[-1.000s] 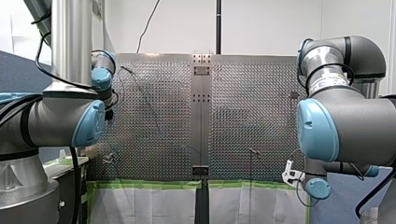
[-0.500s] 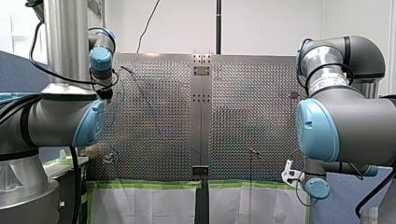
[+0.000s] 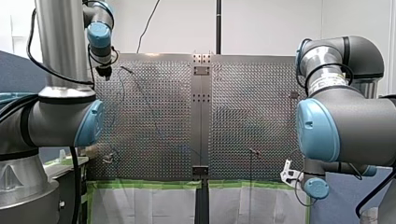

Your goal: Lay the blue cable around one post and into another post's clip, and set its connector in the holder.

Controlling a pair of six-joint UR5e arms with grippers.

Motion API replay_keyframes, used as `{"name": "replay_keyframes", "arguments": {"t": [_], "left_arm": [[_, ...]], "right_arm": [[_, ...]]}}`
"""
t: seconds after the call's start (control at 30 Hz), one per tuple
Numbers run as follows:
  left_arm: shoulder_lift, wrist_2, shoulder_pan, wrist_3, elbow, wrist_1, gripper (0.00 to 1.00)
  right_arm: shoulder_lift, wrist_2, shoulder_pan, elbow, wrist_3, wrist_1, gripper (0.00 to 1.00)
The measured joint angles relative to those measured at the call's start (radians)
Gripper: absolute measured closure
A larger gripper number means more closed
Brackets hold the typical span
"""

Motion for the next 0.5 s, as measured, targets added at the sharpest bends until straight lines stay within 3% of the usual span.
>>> {"name": "replay_keyframes", "arguments": {"t": [0.27,0.5], "left_arm": [[0.067,0.075,-0.011,0.061,0.077,-0.077,0.02],[0.025,0.141,-0.026,0.104,0.142,-0.136,0.02]], "right_arm": [[0.0,-0.001,0.003,-0.001,0.001,0.0,1.0],[0.0,-0.002,0.005,-0.001,0.001,0.0,1.0]]}}
